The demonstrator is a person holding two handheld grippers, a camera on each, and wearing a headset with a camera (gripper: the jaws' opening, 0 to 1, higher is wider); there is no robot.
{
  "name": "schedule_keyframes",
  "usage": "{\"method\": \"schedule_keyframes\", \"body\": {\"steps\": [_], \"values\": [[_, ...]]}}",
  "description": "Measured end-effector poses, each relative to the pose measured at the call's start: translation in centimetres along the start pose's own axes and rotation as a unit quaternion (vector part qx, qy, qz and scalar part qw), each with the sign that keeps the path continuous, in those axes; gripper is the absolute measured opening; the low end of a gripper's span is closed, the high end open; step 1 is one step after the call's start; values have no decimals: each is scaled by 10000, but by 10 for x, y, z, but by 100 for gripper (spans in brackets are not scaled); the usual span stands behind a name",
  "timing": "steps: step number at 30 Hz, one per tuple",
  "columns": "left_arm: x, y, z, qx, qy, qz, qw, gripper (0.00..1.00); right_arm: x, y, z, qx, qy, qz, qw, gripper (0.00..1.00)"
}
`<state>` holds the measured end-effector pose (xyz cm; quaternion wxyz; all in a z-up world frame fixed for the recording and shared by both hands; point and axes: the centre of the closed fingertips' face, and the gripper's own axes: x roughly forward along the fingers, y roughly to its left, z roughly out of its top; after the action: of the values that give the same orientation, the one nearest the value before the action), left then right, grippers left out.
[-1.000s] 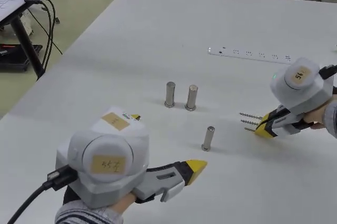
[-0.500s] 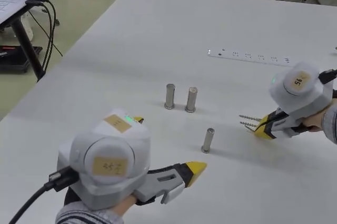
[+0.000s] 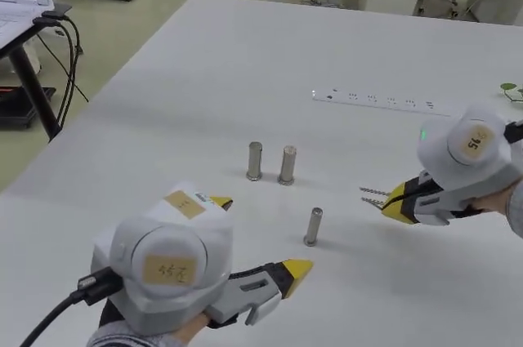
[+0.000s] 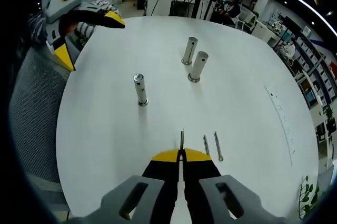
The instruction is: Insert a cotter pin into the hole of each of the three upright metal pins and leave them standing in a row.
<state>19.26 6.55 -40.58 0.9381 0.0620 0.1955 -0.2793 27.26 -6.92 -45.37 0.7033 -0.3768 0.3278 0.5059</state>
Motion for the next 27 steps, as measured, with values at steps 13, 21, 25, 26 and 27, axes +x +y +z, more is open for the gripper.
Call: {"method": "schedule_keyframes", "body": {"steps": [13,21,25,26,27], "values": [[2,-19,2,-235,-68,-499,9985,49,-17,43,31,-684,-491,113,9964,0],[2,-28,2,-536,-100,-814,9952,36,-17,63,43,-1219,-642,170,9903,0],[2,-34,3,-675,-124,-970,9929,33,-18,74,49,-1433,-714,220,9869,0],[2,-35,3,-735,-122,-1027,9919,32,-18,76,51,-1476,-730,229,9861,0],[2,-36,2,-770,-119,-1045,9915,31,-19,78,52,-1540,-758,230,9849,0]]}}
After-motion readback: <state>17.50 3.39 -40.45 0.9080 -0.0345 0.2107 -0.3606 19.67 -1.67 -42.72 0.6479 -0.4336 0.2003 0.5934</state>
